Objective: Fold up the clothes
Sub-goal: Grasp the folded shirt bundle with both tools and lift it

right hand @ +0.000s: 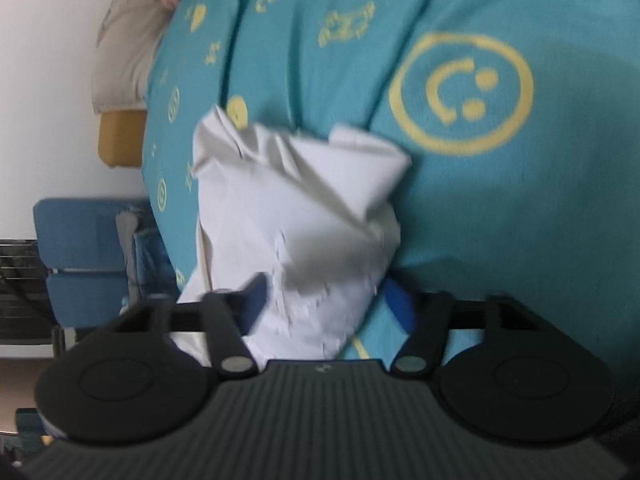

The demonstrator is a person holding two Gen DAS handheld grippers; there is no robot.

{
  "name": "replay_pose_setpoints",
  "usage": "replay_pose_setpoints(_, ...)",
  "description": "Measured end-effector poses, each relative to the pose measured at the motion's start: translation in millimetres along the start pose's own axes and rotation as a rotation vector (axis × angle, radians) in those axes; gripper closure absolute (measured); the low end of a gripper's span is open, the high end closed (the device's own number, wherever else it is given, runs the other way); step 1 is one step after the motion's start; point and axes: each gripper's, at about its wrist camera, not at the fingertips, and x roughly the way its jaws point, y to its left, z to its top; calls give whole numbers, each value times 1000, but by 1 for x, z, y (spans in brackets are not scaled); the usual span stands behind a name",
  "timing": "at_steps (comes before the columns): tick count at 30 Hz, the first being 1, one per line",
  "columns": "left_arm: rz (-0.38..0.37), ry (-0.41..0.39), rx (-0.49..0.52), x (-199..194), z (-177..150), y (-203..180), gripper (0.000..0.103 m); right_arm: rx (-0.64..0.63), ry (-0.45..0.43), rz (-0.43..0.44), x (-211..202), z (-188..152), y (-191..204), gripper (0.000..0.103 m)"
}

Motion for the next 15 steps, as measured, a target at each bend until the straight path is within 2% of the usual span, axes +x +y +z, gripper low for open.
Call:
replay_pose_setpoints(4, -42, -19, -48, -10, 4, 5, 22, -14, -17, -1, 7, -3, 3, 77)
replay_pose_setpoints(7, -151, -58, -94, -31, 8, 8, 22, -74, -42, 38, -1, -4, 14, 85)
replay_pose_setpoints(10, -379, -27, -154, -41, 6, 6, 18, -100, -56, 72, -7, -4, 20, 88)
replay_pose_setpoints(12, -567, 74, -237, -33, -2, 3, 18, -107, -59, 90, -10, -3, 21, 89)
replay_pose_setpoints(13, -635, 130, -289, -25, -8, 2, 18, -110, -61, 99, -11, -2, 22, 89)
replay_pose_setpoints(15, -678, 224, -379, -6, -21, 0, 18, -116, -65, 117, -13, -1, 24, 89)
